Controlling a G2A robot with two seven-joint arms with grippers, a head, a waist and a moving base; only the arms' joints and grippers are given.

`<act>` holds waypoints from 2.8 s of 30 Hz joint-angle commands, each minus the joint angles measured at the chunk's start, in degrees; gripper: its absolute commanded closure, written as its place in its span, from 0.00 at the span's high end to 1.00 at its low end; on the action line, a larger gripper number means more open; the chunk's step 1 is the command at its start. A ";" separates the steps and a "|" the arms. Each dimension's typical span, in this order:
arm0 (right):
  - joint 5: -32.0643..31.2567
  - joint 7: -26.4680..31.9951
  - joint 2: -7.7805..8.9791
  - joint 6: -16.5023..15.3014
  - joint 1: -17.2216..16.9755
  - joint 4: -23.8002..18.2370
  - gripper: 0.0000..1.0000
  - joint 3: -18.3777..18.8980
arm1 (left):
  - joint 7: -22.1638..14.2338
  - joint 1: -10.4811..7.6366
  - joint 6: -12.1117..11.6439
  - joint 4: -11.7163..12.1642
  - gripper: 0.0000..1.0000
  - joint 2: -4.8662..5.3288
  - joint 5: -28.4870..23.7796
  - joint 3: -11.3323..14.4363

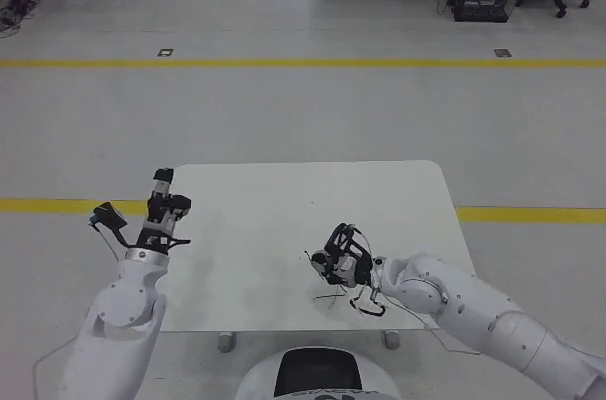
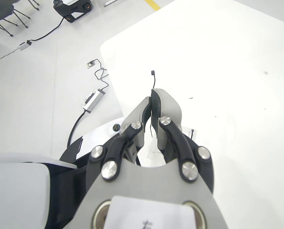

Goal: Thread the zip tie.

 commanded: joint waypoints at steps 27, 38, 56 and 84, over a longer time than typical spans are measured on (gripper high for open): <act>19.02 -5.11 -1.09 -0.49 -6.30 4.29 0.00 8.70 | -6.26 0.51 -9.25 -4.57 1.00 1.21 44.62 11.59; 23.05 -3.31 -1.39 -0.49 -6.21 4.76 0.00 9.29 | -5.12 -0.07 -9.25 -4.48 1.00 1.82 49.85 13.73; 35.55 -1.63 -3.26 -0.49 -7.66 7.09 0.00 12.11 | 1.16 -3.45 -9.25 -4.19 1.00 3.62 82.87 23.65; 42.10 0.63 -5.02 2.82 -9.63 8.23 0.00 14.91 | -14.70 -14.84 -9.25 -6.53 1.00 10.39 99.84 36.83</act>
